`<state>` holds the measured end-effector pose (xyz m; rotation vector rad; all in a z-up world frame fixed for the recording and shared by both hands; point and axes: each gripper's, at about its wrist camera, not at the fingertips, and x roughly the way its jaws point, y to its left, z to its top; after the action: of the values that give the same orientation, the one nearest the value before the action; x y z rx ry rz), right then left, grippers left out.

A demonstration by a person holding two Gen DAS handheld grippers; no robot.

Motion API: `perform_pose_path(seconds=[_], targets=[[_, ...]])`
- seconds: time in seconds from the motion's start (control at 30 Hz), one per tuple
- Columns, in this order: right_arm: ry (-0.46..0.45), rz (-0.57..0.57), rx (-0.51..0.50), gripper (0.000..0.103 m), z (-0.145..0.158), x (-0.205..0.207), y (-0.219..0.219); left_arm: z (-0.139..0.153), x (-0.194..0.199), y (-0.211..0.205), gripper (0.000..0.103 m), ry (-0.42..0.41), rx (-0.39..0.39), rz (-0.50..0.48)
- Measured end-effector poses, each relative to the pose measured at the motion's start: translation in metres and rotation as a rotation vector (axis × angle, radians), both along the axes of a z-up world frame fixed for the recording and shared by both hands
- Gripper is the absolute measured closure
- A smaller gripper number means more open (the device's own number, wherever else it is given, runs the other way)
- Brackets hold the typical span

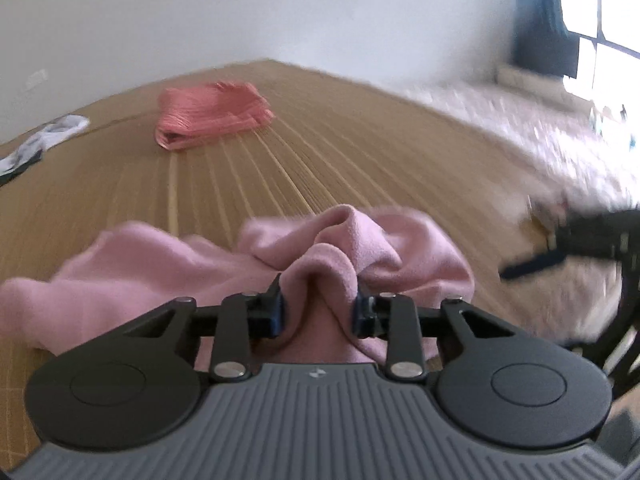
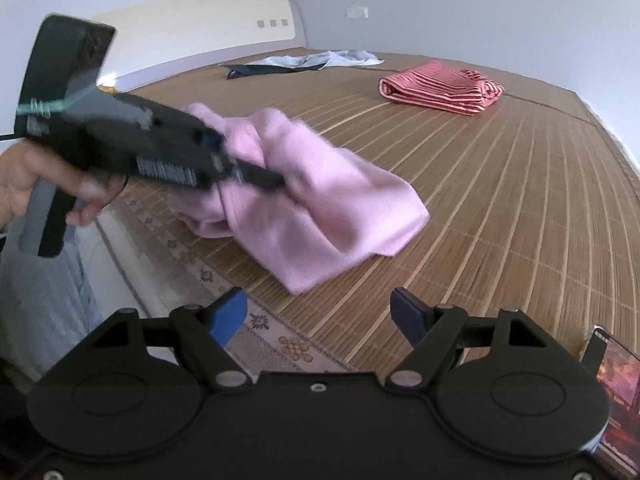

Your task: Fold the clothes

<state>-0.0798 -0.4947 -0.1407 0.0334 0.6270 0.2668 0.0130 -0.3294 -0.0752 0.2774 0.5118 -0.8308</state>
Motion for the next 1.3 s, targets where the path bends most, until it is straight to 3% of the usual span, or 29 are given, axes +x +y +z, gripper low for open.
perform_pose_path(seconds=[0.17, 0.33, 0.67, 0.87, 1.17, 1.23, 1.27, 1.3], targets=[[-0.003, -0.016, 0.036, 0.023, 0.0, 0.001, -0.002, 0.05, 0.022, 0.034, 0.068, -0.066, -0.129, 0.094], [-0.021, -0.026, 0.088, 0.023, 0.001, 0.008, 0.002, 0.089, 0.038, 0.066, 0.068, -0.159, -0.187, 0.197], [-0.11, -0.012, 0.242, 0.021, 0.017, 0.053, 0.021, 0.113, 0.038, 0.113, 0.068, -0.239, -0.136, 0.329], [-0.17, 0.042, 0.291, 0.021, 0.033, 0.11, 0.054, 0.125, 0.031, 0.14, 0.068, -0.239, -0.168, 0.35], [-0.165, 0.163, 0.538, 0.018, 0.031, 0.203, 0.081, 0.17, 0.013, 0.168, 0.068, -0.329, -0.216, 0.283], [-0.145, 0.195, 0.653, 0.025, 0.026, 0.218, 0.081, 0.183, 0.01, 0.167, 0.07, -0.376, -0.199, 0.279], [-0.135, 0.212, 0.712, 0.047, 0.024, 0.224, 0.082, 0.188, 0.007, 0.165, 0.07, -0.391, -0.18, 0.28], [-0.128, 0.223, 0.749, 0.088, 0.023, 0.228, 0.082, 0.191, 0.006, 0.165, 0.07, -0.399, -0.161, 0.28]])
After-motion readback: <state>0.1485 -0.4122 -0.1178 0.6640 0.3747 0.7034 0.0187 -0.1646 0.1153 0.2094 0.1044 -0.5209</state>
